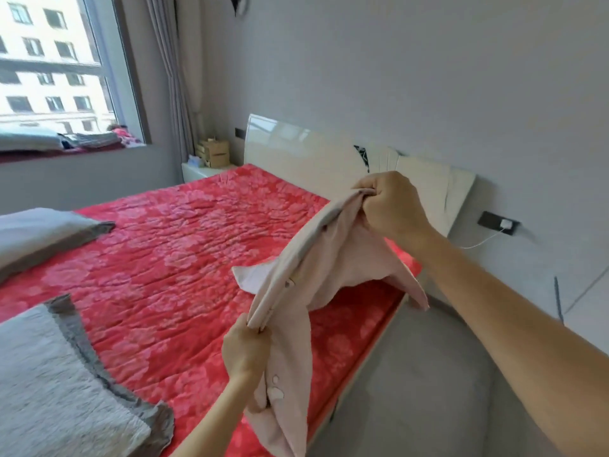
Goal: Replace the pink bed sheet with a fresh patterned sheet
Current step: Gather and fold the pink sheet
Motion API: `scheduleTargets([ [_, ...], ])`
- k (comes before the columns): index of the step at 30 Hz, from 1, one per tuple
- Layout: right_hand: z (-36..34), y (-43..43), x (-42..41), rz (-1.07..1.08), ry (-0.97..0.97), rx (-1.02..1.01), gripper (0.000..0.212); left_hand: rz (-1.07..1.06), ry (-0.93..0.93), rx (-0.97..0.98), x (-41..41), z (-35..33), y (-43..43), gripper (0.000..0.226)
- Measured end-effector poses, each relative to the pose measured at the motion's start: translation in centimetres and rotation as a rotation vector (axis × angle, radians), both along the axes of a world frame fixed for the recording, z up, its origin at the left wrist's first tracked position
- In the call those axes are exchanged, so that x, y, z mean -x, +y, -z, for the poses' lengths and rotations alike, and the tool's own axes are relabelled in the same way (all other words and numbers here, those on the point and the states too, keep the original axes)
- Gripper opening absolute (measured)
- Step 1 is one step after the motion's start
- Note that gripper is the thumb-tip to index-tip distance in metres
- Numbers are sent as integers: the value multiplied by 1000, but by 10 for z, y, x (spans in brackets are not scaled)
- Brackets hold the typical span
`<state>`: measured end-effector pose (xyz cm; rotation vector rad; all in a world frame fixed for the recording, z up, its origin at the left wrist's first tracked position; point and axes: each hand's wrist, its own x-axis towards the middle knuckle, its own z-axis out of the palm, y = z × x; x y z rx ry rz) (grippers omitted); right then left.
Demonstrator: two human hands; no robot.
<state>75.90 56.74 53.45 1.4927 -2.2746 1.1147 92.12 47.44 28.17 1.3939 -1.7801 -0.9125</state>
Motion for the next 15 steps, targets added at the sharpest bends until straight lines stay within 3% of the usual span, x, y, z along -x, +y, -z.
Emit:
scheduleTargets([
  [6,-72,5,14,23,-7,-55,31,60,-219,204,-74,-83,-70,24],
  [10,-119,18,28,-58,-119,-75,32,133,-338,449,-96,-163,-127,13],
  [15,-168,33,66,-53,-258,57,32,119,-313,684,-76,-267,-150,10],
])
